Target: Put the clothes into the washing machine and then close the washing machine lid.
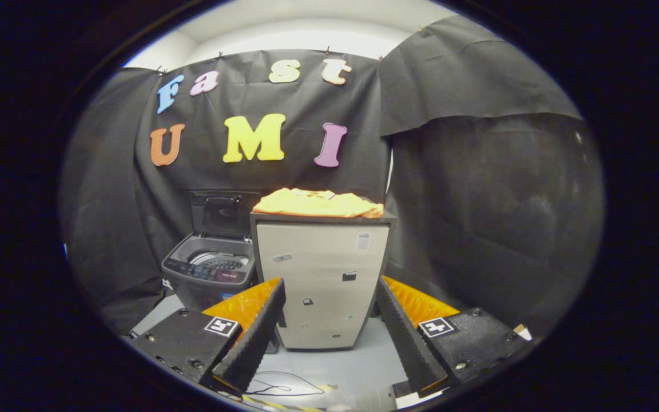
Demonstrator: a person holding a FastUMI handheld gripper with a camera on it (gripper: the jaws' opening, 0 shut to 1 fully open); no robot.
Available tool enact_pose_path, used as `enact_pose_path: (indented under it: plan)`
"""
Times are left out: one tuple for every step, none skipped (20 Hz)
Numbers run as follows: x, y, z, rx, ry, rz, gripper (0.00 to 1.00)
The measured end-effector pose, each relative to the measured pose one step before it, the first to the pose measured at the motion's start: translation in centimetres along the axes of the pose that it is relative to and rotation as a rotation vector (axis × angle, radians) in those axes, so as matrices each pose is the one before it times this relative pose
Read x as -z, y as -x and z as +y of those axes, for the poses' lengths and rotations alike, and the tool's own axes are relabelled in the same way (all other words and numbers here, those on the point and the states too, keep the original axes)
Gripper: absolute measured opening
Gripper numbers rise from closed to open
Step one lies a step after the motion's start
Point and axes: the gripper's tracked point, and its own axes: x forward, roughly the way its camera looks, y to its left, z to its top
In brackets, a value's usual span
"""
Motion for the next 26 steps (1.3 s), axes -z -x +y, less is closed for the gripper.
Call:
enact_pose_path:
  plan:
    - [-0.908,-0.107,0.009,0.00288,0.00157,-0.00739,1.00]
    - [-0.939,-0.235,-0.056,-0.00055,0.00139,-0.00398,1.00]
    - [-0.936,-0.270,-0.046,-0.00095,-0.00402,-0.00621,0.99]
    - [-1.126,-0.464,-0.147,0.00298,-0.00695,-0.00489,0.99]
    - [-1.194,-0.525,0.076,-0.00926,-0.00815,-0.00639,1.00]
    - [-1.219,-0.687,-0.114,0.00114,-0.00657,-0.00426,0.99]
    - [-1.108,-0.822,-0.154,-0.00037,-0.00027,-0.00116,0.99]
    - [-1.421,-0.974,-0.160,0.00161,-0.00070,-0.00977,0.99]
    - [-1.272,-1.101,-0.171,-0.00086,0.00165,-0.00792,1.00]
    - [-1.283,-1.285,0.120,-0.01349,0.00350,-0.00900,0.99]
    - [-1.169,-1.369,0.132,-0.01107,0.00665,-0.00475,0.99]
    - [-1.312,-1.377,-0.181,-0.00269,0.00300,-0.01013,1.00]
    - [-1.208,-1.526,-0.226,-0.00032,0.00065,-0.00901,0.99]
    - [-0.801,-1.532,-0.145,-0.00104,0.00291,0.00234,1.00]
    - [-0.469,-1.600,-0.112,0.00200,0.00254,0.01066,0.99]
    - [-0.721,-1.560,-0.004,-0.00307,-0.00038,0.00910,0.99]
    - [-0.677,-1.544,0.218,-0.00985,0.00178,0.00820,0.99]
    - [-0.621,-1.622,0.208,-0.01144,-0.00033,0.00833,0.99]
    - [-0.516,-1.564,0.297,-0.01479,0.00113,0.01220,1.00]
    - [-0.705,-1.567,0.398,-0.01801,0.00453,0.00642,1.00]
    - [-0.486,-1.633,0.018,-0.00644,0.00658,0.00819,0.99]
    - [-0.525,-1.617,0.120,-0.00687,0.00822,0.00447,0.99]
    - [-0.289,-1.519,0.103,-0.00552,0.01175,0.01160,0.99]
    - [-0.219,-1.549,0.247,-0.00850,0.00997,0.01222,0.99]
    - [-0.330,-1.441,0.363,-0.01021,0.00477,0.00899,0.99]
    - [-0.067,-1.472,0.220,-0.00652,0.00245,0.02295,1.00]
